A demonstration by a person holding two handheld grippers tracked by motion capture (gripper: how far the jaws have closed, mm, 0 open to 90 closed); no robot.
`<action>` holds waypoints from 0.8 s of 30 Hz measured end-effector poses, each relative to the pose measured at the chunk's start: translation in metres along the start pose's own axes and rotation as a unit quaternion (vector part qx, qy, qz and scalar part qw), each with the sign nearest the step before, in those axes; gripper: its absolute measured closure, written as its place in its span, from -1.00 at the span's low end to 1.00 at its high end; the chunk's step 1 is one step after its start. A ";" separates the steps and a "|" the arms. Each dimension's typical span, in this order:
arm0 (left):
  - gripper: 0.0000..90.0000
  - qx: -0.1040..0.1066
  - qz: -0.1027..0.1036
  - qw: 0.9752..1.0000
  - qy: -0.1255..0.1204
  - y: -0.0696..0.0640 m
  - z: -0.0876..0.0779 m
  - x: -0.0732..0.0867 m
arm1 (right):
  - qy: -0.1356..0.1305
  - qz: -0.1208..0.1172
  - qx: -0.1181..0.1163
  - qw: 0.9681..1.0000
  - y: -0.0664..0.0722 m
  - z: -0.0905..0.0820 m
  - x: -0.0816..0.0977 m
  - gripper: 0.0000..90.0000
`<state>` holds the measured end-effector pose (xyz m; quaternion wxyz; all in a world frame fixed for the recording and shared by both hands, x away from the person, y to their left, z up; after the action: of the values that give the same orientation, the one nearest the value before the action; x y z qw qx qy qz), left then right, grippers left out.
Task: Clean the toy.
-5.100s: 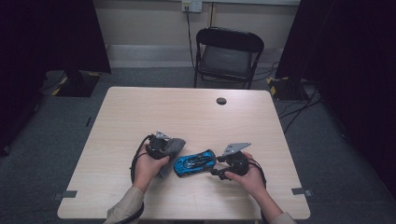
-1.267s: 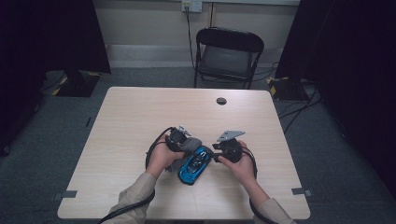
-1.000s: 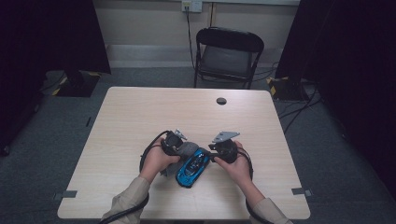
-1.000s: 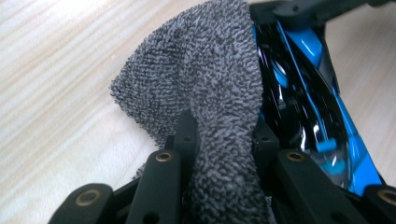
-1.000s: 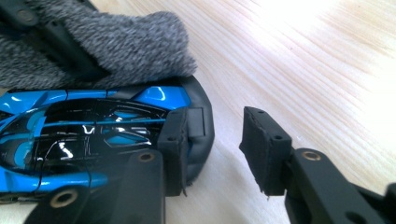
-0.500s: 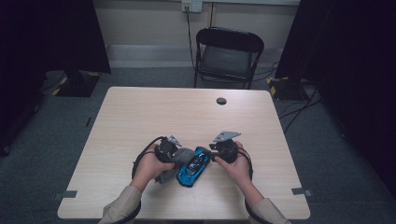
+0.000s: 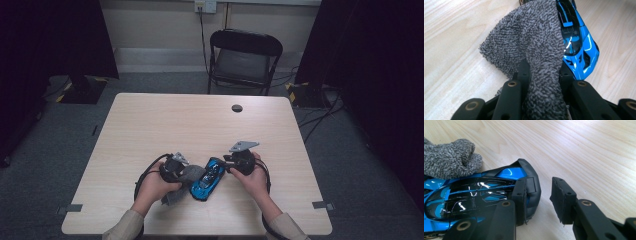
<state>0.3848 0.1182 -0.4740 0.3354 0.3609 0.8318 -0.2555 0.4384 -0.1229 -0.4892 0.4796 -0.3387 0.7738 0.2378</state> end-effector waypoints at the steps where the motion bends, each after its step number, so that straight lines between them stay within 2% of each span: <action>1: 0.59 -0.001 -0.003 1.000 -0.003 -0.001 -0.001 0.001 | 0.000 -0.001 -0.001 1.000 0.000 0.000 0.000 0.45; 4: 0.59 0.000 -0.004 1.000 -0.006 -0.002 -0.003 0.004 | 0.000 -0.002 -0.001 1.000 0.001 0.000 0.000 0.45; 7: 0.55 -0.005 -0.018 1.000 -0.017 -0.003 -0.007 0.008 | 0.003 -0.007 -0.001 1.000 0.003 0.000 -0.001 0.45; 10: 0.41 -0.010 -0.024 0.999 -0.024 -0.003 -0.009 0.009 | 0.003 -0.007 0.001 1.000 0.003 0.000 -0.001 0.45; 11: 0.34 -0.022 -0.029 0.999 -0.036 -0.002 -0.012 0.010 | 0.003 -0.006 0.001 1.000 0.002 0.000 -0.001 0.45; 13: 0.27 -0.023 -0.027 0.999 -0.038 -0.001 -0.014 0.011 | 0.002 -0.004 0.003 1.000 0.001 -0.001 0.000 0.45; 17: 0.23 -0.029 -0.036 0.997 -0.066 0.001 -0.022 0.012 | 0.000 -0.005 0.002 1.000 0.001 -0.001 0.000 0.45; 18: 0.22 -0.029 -0.036 0.997 -0.066 0.001 -0.022 0.012 | 0.000 -0.005 0.002 1.000 0.001 -0.001 0.000 0.45; 19: 0.21 -0.035 -0.047 0.995 -0.082 0.003 -0.025 0.012 | 0.002 -0.005 0.002 1.000 0.001 -0.001 0.000 0.45; 21: 0.20 -0.036 -0.051 0.993 -0.097 0.004 -0.026 0.011 | 0.003 -0.008 0.002 1.000 0.001 -0.001 -0.001 0.45; 24: 0.07 -0.045 -0.053 0.993 -0.098 0.008 -0.022 0.011 | 0.003 -0.007 0.001 1.000 0.001 0.000 0.000 0.45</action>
<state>0.3772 0.1421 -0.4696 0.4173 0.2740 0.8236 -0.2691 0.4376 -0.1225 -0.4885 0.4795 -0.3443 0.7729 0.2329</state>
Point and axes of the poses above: each handheld gripper's, and its own axes: z roughly forward along the jaws, x roughly out of its underside, y roughly to its left, the point moved 2 cm from there along z, roughly forward along the jaws, and after that the axes turned 15 degrees about -y, right-handed, at the moved point
